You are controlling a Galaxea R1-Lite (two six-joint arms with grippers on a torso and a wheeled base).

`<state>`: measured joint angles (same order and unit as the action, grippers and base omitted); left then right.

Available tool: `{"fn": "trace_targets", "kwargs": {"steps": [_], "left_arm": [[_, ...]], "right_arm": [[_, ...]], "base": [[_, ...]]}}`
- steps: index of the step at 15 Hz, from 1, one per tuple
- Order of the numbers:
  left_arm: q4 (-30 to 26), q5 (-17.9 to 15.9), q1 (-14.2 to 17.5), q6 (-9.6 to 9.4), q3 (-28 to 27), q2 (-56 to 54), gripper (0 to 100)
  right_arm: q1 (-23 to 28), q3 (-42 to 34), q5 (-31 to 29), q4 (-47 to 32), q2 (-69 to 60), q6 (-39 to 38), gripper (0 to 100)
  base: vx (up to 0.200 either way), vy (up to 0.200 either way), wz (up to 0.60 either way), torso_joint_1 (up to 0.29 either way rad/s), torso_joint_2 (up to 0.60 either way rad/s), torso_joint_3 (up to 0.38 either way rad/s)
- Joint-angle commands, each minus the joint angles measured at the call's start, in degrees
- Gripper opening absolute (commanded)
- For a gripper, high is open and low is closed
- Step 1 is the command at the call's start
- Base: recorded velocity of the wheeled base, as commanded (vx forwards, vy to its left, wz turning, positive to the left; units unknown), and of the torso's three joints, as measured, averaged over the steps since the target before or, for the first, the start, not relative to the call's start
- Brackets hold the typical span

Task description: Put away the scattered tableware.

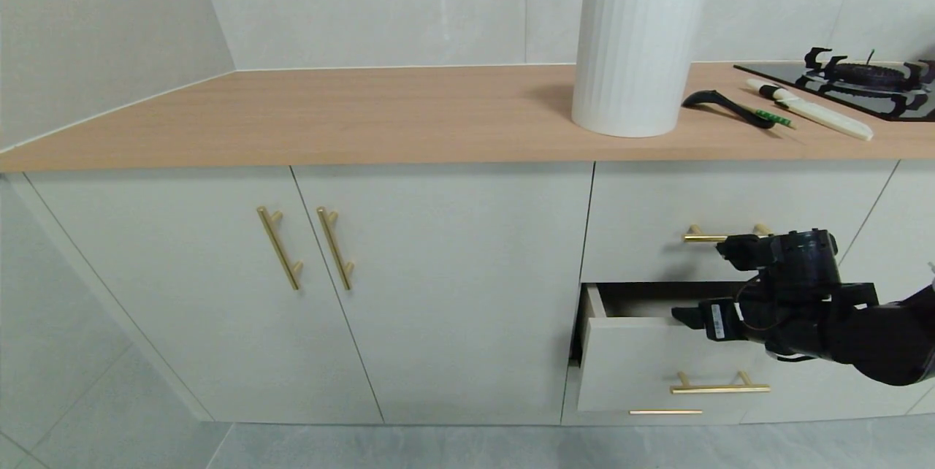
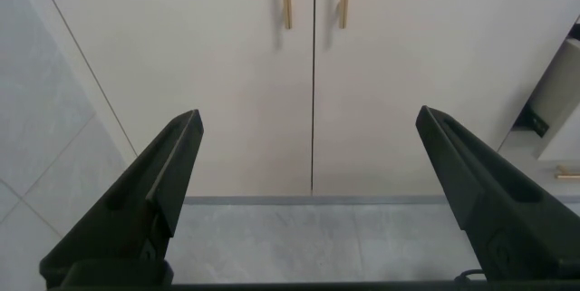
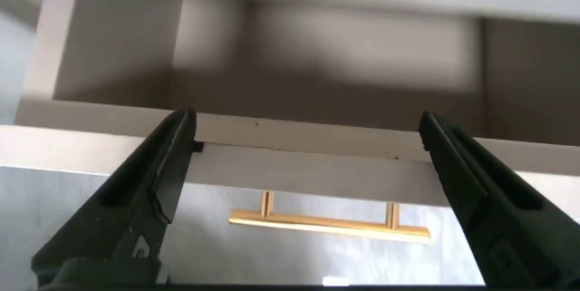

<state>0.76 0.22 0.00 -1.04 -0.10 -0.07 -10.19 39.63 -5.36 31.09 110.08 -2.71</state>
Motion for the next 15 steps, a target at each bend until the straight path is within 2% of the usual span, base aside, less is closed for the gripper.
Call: {"fn": "trace_targets", "kwargs": {"steps": [1,4,11,15], "left_arm": [[0.04,0.04,0.0,-0.02,0.01,0.07,100],[0.04,0.04,0.0,-0.02,0.01,0.07,100],[0.04,0.04,0.0,-0.02,0.01,0.07,100],[0.04,0.04,0.0,-0.02,0.01,0.07,100]], "right_arm": [[0.0,-0.52,-0.09,-4.46,-4.26,0.16,100],[0.0,-0.78,-0.09,-8.15,-6.02,0.16,100],[0.0,-3.16,0.09,-24.23,-14.37,0.25,100],[-0.09,-3.07,0.18,-34.25,-15.86,5.96,100]], "base": [[0.0,0.0,0.0,0.0,0.0,0.0],[0.0,0.0,0.0,0.0,0.0,0.0],[0.0,0.0,0.0,0.0,0.0,0.0],[0.0,0.0,0.0,0.0,0.0,0.0]]}}
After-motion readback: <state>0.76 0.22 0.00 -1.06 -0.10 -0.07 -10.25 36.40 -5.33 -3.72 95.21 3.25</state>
